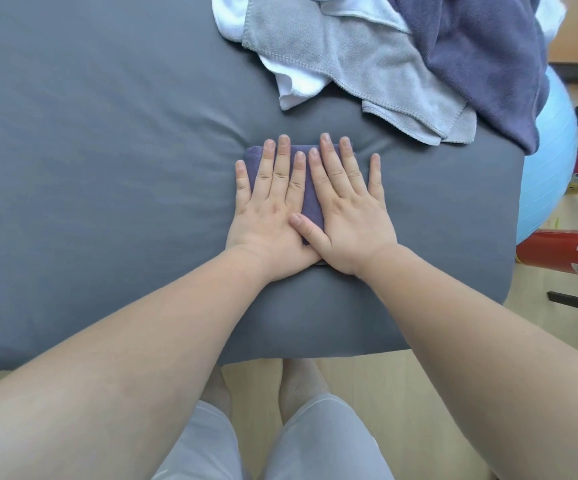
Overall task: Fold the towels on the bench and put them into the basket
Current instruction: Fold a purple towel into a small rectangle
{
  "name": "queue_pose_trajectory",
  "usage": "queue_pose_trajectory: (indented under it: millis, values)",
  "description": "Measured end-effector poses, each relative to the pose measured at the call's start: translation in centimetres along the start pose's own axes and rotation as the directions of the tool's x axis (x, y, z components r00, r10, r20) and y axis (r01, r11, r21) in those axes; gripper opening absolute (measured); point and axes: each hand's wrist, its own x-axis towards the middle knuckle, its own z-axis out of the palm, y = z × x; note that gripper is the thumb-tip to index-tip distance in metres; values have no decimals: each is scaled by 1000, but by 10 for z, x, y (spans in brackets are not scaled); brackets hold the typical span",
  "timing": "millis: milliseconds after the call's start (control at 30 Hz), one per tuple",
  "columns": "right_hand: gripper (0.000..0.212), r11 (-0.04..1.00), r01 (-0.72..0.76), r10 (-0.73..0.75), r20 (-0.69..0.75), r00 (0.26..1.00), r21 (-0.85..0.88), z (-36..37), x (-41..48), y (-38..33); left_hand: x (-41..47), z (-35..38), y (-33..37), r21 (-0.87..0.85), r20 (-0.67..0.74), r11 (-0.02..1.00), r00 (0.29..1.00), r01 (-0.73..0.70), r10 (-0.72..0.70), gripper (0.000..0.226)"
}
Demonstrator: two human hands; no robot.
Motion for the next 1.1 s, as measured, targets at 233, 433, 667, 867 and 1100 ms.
queue_pose_trajectory:
  millis: [233, 433, 667, 867, 1100]
  values:
    - [72, 995, 94, -94, -30, 995, -17, -8, 6, 21, -20, -12, -19, -8, -45, 999, 998, -35, 35, 113]
    - [78, 994, -106, 108, -65, 992, 36, 1, -20, -4, -77, 1, -38, -243, -170, 967, 979, 73, -116, 99]
    - [81, 922, -375, 383, -92, 919, 91, 7, -88, -100, -75, -8, -61, -331, -222, 942, 965, 58, -138, 87]
    - [66, 966, -164, 215, -272, 938, 198, -10, -65, -62, -66, -20, -97, -232, -176, 971, 984, -64, 23, 101]
    - [98, 971, 229, -216, 168, 962, -65, -50, 16, -56, -49, -39, -111, -154, -17, 988, 999, -34, 32, 84]
